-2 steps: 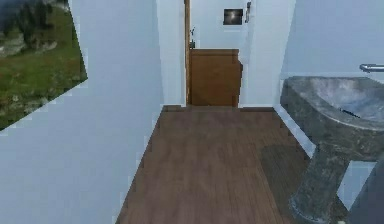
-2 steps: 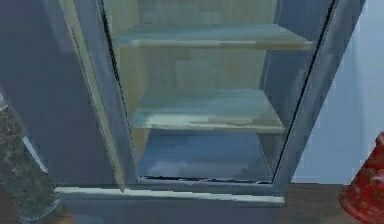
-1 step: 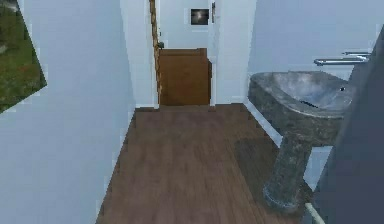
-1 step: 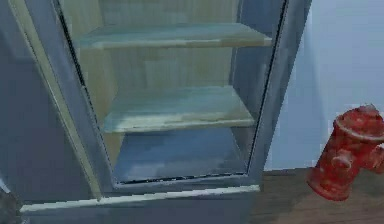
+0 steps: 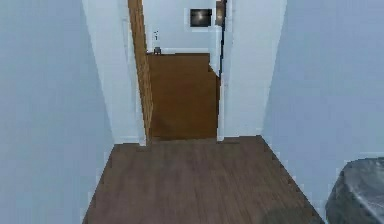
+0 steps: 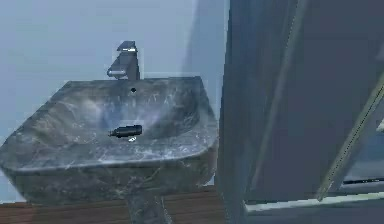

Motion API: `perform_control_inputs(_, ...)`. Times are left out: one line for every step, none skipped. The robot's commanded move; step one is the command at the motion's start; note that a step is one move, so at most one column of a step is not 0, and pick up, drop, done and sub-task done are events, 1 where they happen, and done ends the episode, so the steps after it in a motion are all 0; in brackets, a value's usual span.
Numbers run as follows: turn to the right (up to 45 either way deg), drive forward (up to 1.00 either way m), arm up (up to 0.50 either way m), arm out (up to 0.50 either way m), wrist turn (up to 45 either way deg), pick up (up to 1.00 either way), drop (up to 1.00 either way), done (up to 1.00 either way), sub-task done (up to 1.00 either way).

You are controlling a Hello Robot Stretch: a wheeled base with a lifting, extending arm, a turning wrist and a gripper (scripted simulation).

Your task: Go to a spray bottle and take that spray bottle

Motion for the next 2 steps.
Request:
perform_control_inputs(0.0, 1.00, 0.00, 0.00, 0.0, 0.00, 0.00, 0.00, 0.00)
perform_control_inputs(0.0, 1.00, 0.00, 0.00, 0.0, 0.00, 0.00, 0.00, 0.00)
